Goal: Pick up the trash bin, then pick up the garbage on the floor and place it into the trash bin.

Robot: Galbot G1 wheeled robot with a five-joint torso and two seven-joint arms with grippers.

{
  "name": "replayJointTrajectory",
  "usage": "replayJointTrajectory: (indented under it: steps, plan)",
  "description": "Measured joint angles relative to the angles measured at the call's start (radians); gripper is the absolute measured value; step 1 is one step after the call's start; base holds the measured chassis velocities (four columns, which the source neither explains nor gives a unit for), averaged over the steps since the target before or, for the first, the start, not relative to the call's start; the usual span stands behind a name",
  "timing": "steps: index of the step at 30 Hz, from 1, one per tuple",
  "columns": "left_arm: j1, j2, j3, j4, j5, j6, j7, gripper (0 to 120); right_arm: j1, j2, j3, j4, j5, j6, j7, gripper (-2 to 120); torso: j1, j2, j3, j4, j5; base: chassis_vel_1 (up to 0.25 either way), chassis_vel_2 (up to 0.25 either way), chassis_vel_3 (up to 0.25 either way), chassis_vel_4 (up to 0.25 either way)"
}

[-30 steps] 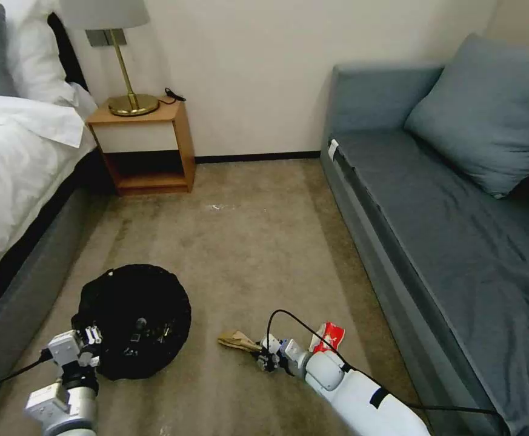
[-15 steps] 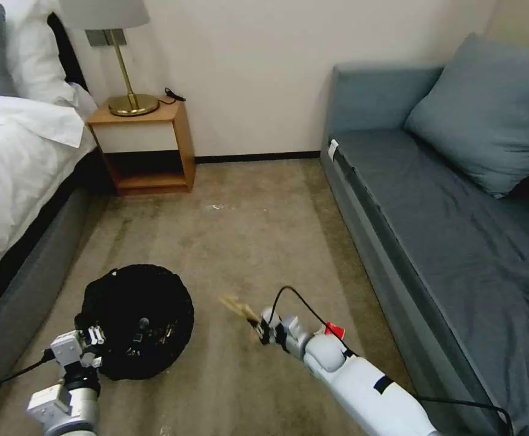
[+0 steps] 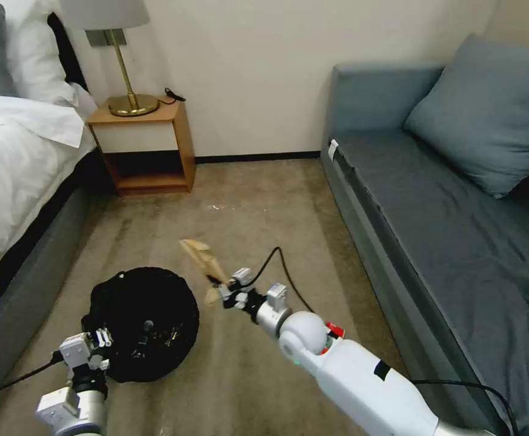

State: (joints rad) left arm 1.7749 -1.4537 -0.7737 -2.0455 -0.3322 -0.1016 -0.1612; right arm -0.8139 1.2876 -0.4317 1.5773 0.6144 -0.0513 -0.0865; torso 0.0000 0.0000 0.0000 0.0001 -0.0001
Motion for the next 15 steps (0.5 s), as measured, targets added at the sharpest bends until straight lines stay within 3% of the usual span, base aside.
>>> replayJointTrajectory:
  steps: [13,15]
  plan:
    - [0.025,-0.013,0.008,-0.058,-0.017,-0.016,0.057,7,-0.003,0.073,-0.119,-0.014,-0.022,0.019,0.046,1,0.000,0.000,0.000,0.0000,0.0000,0.000,0.000,0.000,0.000]
    - [0.036,-0.014,0.008,-0.065,-0.021,-0.023,0.070,7,0.008,0.078,-0.132,-0.028,-0.053,0.022,0.100,1,0.000,0.000,0.000,-0.0001,0.0000,0.000,0.000,0.000,0.000]
